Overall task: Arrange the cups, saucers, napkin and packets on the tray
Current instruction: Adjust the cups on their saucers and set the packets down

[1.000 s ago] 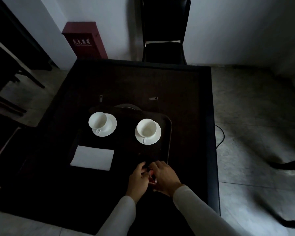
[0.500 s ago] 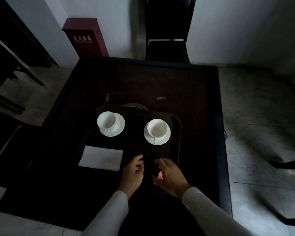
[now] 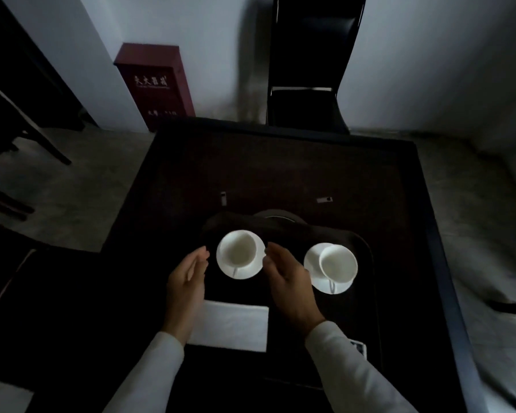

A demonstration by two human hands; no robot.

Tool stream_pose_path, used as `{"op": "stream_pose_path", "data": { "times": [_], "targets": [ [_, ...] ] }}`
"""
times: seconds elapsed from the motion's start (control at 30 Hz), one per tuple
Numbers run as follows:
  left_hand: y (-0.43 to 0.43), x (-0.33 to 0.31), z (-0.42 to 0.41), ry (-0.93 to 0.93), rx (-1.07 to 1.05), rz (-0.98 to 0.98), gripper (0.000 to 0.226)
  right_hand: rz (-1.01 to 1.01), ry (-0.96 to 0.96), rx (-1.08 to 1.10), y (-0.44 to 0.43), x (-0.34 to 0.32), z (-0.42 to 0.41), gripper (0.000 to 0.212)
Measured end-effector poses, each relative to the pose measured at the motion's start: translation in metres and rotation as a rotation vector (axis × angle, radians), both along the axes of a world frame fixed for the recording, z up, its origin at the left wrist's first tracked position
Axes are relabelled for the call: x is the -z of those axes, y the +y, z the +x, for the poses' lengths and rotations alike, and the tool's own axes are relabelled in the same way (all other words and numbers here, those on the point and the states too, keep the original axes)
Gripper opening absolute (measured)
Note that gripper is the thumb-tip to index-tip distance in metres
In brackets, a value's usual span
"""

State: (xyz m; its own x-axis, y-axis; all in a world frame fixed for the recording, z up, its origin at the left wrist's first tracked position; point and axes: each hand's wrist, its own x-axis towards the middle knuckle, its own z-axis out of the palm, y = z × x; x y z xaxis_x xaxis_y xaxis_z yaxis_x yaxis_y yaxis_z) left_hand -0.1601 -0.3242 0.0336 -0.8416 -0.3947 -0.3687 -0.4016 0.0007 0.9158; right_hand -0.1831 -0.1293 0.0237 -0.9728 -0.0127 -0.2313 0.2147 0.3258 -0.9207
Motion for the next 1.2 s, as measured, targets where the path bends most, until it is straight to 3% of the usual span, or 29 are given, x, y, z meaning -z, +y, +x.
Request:
{"op": "stream_pose_path", "data": {
  "times": [0.13, 0.23, 0.3, 0.67, 1.0, 1.2],
  "targets": [
    [-0.01, 0.015, -0.012, -0.057, 0.076, 0.098, 0.039, -0.123, -0.055, 0.152, -0.026, 0.018, -0.007, 0.042],
    [-0.008, 0.024, -0.008, -0.094, 0.146, 0.153, 0.068, -0.184, -0.056, 0.242, -0.039, 0.036, 0.0, 0.044],
    [-0.007, 0.027, -0.007, -0.099, 0.165, 0.158, 0.074, -0.216, -0.048, 0.278, -0.047, 0.046, 0.002, 0.045],
    [-0.007, 0.037, -0.012, -0.063, 0.193, 0.103, 0.061, -0.311, 0.009, 0.281, -0.059, 0.061, 0.016, 0.05],
    [-0.013, 0.046, -0.025, 0.033, 0.142, 0.097, 0.067, -0.22, 0.045, 0.23, -0.04, 0.062, -0.004, 0.065],
    [-0.013, 0.048, -0.034, 0.051, 0.208, 0.079, 0.062, -0.135, 0.036, 0.18, -0.036, 0.055, -0.023, 0.053]
  ]
}}
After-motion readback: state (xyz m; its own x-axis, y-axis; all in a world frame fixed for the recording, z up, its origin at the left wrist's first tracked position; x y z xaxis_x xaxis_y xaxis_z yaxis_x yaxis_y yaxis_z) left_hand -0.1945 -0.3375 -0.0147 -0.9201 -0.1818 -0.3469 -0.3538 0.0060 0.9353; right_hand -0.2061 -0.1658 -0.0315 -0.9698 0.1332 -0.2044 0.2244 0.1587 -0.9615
